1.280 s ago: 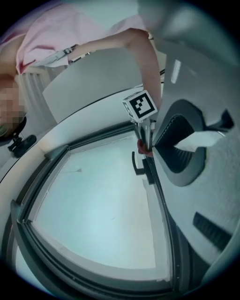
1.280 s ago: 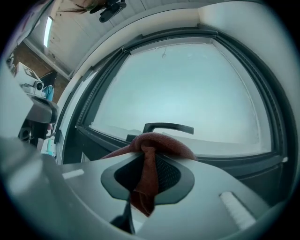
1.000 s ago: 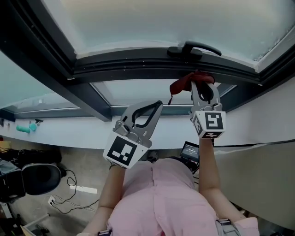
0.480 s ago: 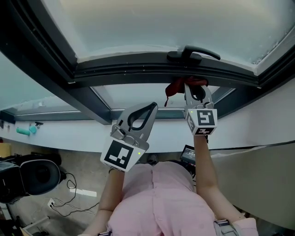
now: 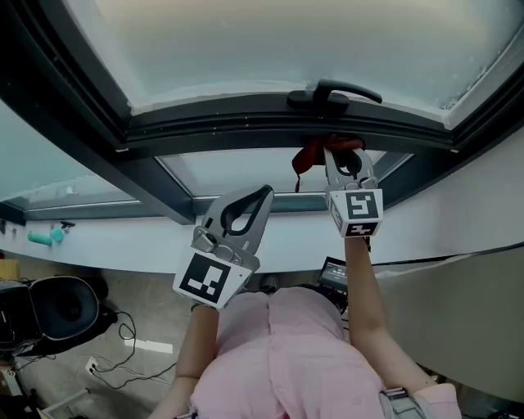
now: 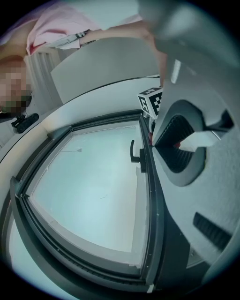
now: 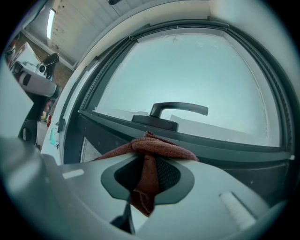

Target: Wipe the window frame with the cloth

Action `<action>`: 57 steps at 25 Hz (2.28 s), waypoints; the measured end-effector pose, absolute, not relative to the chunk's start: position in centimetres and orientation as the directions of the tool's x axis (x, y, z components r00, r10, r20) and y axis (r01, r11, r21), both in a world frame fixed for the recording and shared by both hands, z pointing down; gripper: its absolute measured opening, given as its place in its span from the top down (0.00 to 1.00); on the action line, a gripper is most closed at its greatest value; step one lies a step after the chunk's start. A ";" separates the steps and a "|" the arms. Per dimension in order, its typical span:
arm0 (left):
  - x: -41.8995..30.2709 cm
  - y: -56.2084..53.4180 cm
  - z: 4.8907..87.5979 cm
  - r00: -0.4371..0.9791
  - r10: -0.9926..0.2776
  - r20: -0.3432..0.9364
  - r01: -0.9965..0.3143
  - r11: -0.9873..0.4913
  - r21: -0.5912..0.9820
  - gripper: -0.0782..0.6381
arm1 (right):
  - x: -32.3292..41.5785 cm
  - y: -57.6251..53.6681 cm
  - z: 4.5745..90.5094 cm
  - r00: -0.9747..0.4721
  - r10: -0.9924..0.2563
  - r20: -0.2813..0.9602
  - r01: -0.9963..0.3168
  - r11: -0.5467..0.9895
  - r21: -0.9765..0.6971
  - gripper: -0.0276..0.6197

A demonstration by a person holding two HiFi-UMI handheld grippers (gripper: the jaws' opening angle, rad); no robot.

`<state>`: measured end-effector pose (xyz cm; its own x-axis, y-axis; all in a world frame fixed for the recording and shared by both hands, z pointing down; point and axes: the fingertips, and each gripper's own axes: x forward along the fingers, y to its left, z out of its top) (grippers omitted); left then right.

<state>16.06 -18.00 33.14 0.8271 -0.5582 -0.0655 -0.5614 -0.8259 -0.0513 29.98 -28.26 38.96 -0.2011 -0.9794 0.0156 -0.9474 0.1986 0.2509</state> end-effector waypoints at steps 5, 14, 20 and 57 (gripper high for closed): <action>15.9 -17.7 33.2 0.826 -0.561 -0.054 -0.563 -0.825 -0.033 0.90 | 33.2 -27.8 39.2 -0.139 -0.990 0.024 -0.959 0.140 0.248 0.86; 17.0 -16.8 32.3 0.841 -0.536 -0.080 -0.539 -0.842 -0.030 0.90 | 39.1 -26.9 39.3 -0.030 -0.999 0.026 -0.976 0.035 0.215 0.85; 16.7 -17.0 32.4 0.829 -0.556 -0.060 -0.557 -0.830 -0.018 0.90 | 43.0 -26.6 39.3 0.036 -0.999 0.026 -0.977 -0.029 0.212 0.85; 16.4 -16.6 33.2 0.840 -0.542 -0.011 -0.542 -0.840 -0.041 0.90 | 61.2 -23.4 39.9 0.403 -0.911 0.085 -0.910 -0.389 0.142 0.85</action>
<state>16.36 -16.59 33.21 0.8404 -0.5418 -0.0109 -0.5418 -0.8395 -0.0407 61.17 -23.38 39.94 0.4027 -0.9114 0.0846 -0.9102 -0.3890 0.1420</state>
